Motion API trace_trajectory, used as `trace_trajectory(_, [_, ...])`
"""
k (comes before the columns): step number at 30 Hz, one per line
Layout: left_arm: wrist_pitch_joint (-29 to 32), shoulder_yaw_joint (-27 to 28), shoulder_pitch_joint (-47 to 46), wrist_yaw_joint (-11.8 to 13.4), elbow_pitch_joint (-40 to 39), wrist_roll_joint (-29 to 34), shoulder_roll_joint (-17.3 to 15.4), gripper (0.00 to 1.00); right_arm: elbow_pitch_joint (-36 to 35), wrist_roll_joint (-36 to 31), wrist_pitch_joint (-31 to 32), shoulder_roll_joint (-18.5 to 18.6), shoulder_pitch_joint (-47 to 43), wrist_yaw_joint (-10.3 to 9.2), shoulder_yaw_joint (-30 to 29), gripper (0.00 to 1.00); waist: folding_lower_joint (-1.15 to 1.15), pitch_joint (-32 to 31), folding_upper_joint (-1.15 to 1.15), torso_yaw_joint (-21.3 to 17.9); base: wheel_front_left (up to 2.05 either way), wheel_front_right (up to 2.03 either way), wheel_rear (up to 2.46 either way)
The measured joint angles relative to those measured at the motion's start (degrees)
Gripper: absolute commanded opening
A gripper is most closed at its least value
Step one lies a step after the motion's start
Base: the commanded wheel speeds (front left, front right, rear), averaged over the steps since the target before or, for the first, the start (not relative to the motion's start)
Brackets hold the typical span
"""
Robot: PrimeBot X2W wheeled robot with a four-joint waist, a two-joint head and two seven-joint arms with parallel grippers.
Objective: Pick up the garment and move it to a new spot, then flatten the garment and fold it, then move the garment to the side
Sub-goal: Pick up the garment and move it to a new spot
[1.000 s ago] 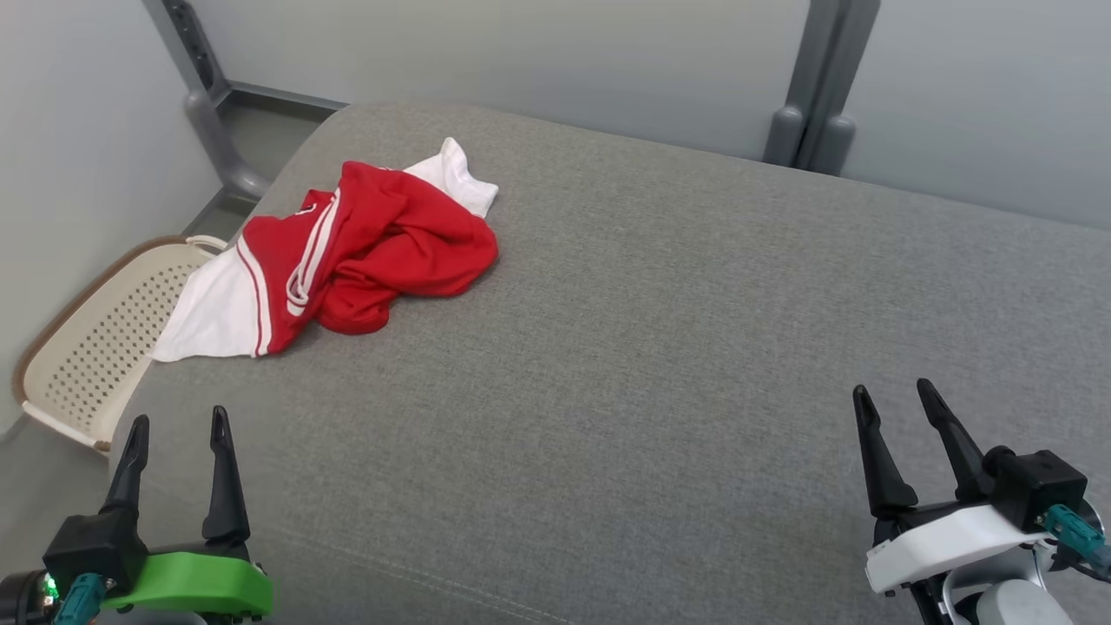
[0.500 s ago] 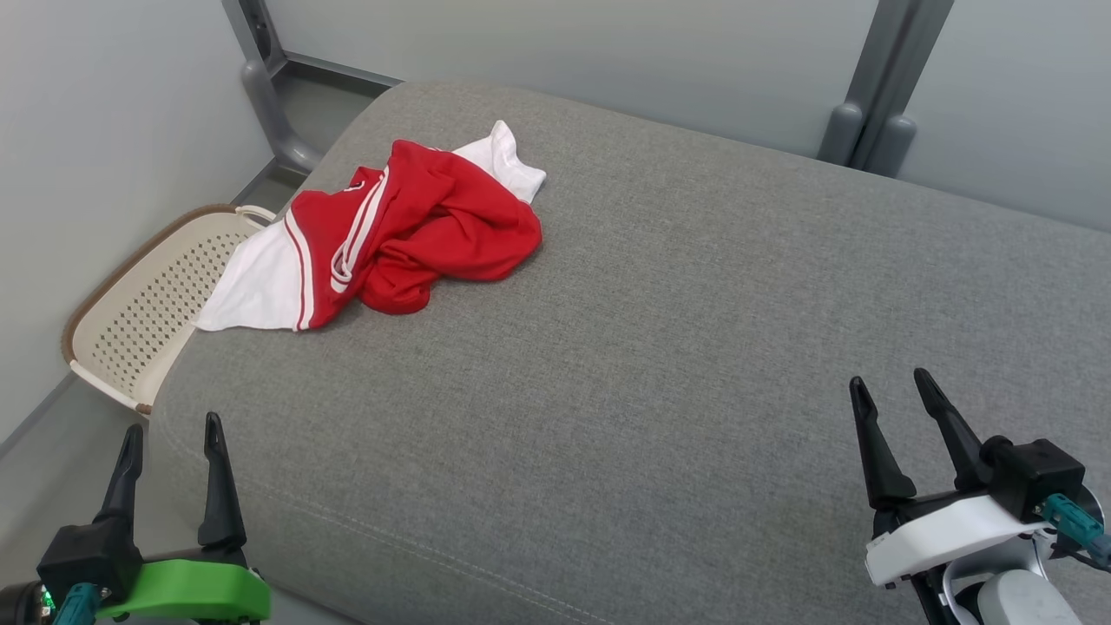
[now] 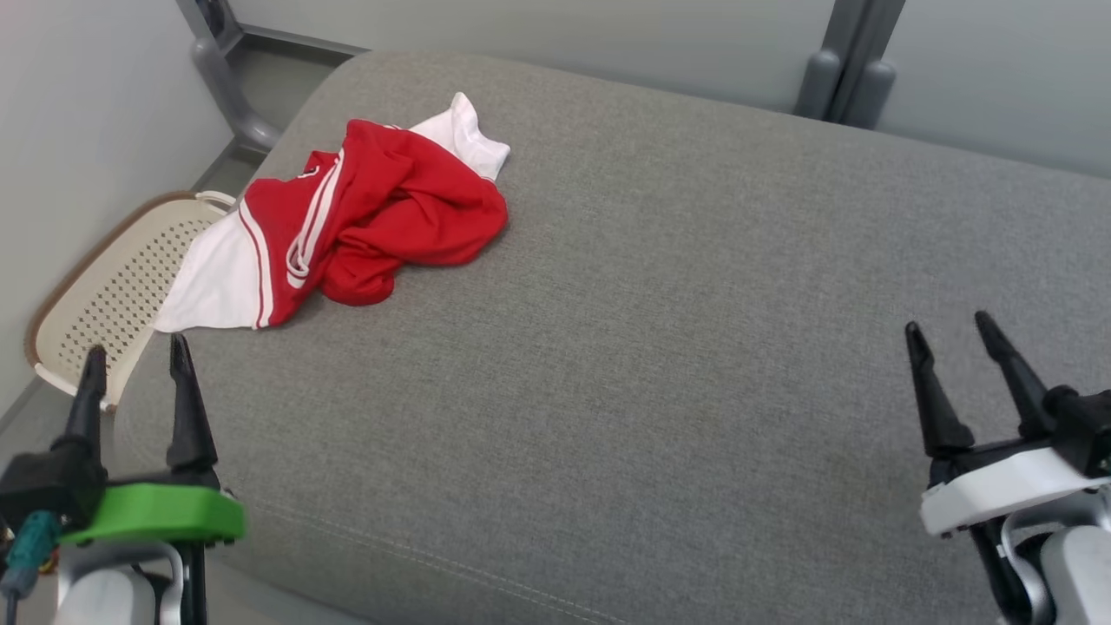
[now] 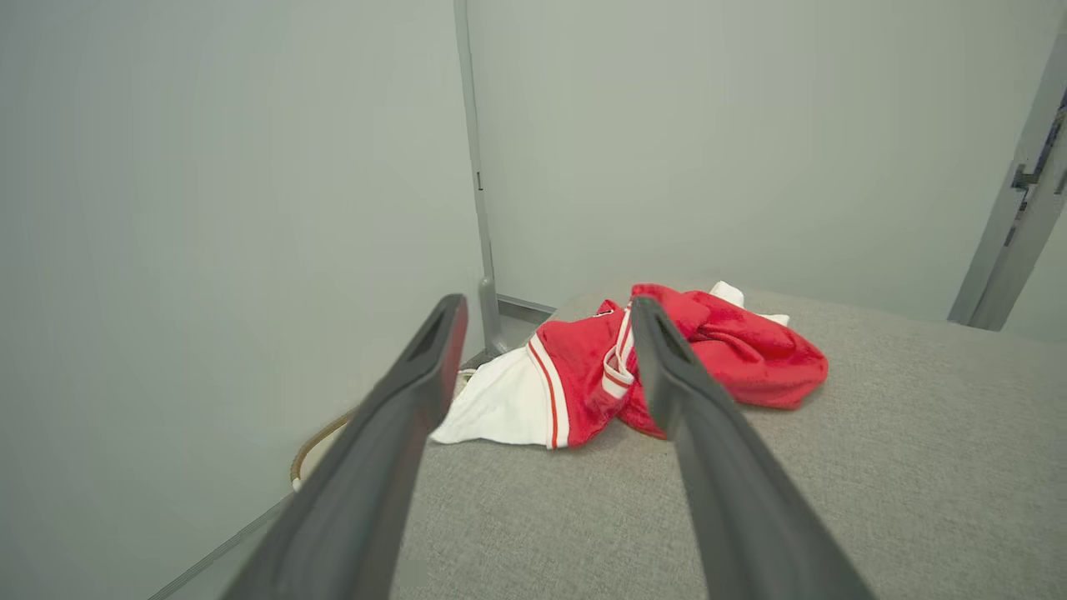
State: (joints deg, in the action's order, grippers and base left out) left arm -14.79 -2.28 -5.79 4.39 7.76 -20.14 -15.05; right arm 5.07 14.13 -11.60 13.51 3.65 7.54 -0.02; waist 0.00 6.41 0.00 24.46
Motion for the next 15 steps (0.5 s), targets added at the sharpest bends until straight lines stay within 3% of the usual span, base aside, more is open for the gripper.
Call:
trace_trajectory(7, [-0.16,1.09,-14.22,-2.40,4.26,-1.57,-1.14,1.00,-6.35,-0.70,3.15,4.82,1.56,0.00,-5.33,1.00,0.00,5.85,0.00,-2.87,0.00,0.00,0.00])
trace_trajectory(15, [0.10,0.87,-33.16,-5.12,12.69,-2.55,-2.67,1.00,-15.97,-0.68,6.68,9.34,1.87,-0.01,-15.32,1.00,0.00,14.86,0.00,-6.92,0.00,0.00,0.00])
